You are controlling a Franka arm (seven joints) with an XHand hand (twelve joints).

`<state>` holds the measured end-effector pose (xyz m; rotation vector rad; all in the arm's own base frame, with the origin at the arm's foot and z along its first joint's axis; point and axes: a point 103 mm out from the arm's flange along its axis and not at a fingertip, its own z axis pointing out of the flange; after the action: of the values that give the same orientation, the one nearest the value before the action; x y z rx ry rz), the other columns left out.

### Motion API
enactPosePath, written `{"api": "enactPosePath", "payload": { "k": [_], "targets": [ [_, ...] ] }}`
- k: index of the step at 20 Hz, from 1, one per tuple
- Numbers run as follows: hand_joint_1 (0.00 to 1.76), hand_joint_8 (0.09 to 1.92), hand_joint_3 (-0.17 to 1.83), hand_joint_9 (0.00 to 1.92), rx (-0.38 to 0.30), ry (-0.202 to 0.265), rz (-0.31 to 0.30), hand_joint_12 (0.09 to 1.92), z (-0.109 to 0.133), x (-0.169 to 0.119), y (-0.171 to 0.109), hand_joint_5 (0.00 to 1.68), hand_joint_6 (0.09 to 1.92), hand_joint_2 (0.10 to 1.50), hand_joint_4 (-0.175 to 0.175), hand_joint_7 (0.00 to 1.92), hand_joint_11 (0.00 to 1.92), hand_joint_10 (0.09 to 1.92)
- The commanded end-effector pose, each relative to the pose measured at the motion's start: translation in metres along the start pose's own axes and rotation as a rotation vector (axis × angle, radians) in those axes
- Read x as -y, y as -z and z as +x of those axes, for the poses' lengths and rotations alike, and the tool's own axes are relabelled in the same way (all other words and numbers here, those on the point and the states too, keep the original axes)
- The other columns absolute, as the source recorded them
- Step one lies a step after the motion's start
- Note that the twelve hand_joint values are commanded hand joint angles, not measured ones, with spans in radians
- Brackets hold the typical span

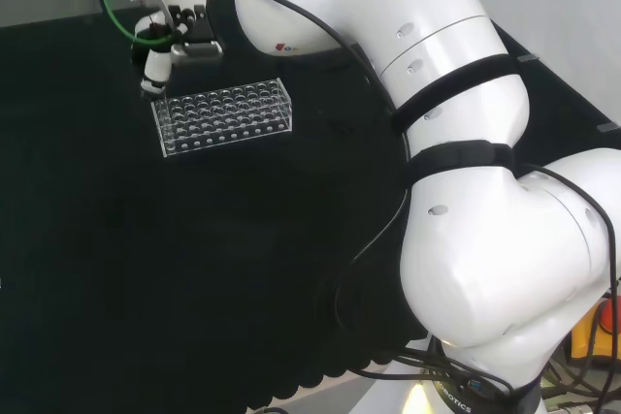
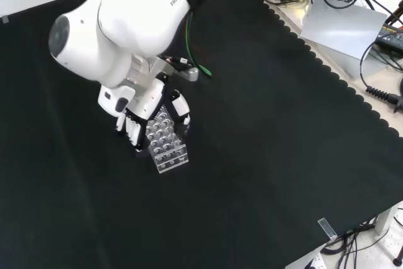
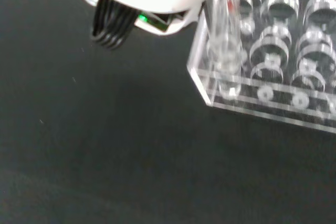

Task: Put the test tube back in the rack.

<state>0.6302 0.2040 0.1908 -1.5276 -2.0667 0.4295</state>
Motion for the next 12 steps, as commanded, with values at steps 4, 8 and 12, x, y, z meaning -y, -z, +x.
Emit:
{"api": "enactPosePath", "payload": {
  "k": [4, 8, 12],
  "targets": [
    [1.05, 0.97, 0.69, 0.49, -0.05, 0.044, 0.022, 1.56, -0.003, 0.047, 0.031, 0.33, 0.59, 0.53, -0.03, 0.4, 0.15, 0.93],
    [1.04, 0.96, 0.69, 0.47, -0.071, 0.028, -0.015, 1.57, -0.008, 0.076, 0.057, 0.33, 0.56, 0.54, -0.032, 0.39, 0.14, 0.94],
    [1.02, 0.96, 0.68, 0.46, -0.078, 0.011, -0.054, 1.57, -0.013, 0.107, 0.079, 0.33, 0.53, 0.54, -0.033, 0.38, 0.12, 0.94]
  ]
}}
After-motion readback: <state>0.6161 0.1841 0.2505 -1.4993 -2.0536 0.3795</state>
